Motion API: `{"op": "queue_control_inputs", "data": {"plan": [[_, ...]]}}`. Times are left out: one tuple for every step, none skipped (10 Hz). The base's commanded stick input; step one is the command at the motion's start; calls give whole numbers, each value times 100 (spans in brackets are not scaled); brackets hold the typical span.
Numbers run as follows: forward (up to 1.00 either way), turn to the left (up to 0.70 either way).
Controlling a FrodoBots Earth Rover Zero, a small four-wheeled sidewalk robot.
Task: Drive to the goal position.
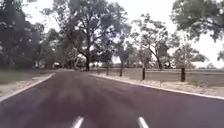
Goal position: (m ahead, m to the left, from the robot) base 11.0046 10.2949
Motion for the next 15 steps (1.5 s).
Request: {"op": "queue_control_inputs", "data": {"plan": [[0,60],[0,60],[0,60],[0,60],[0,60],[0,60],[0,60],[0,60],[0,60],[0,60],[0,60],[0,60],[0,60],[0,60],[0,60]]}}
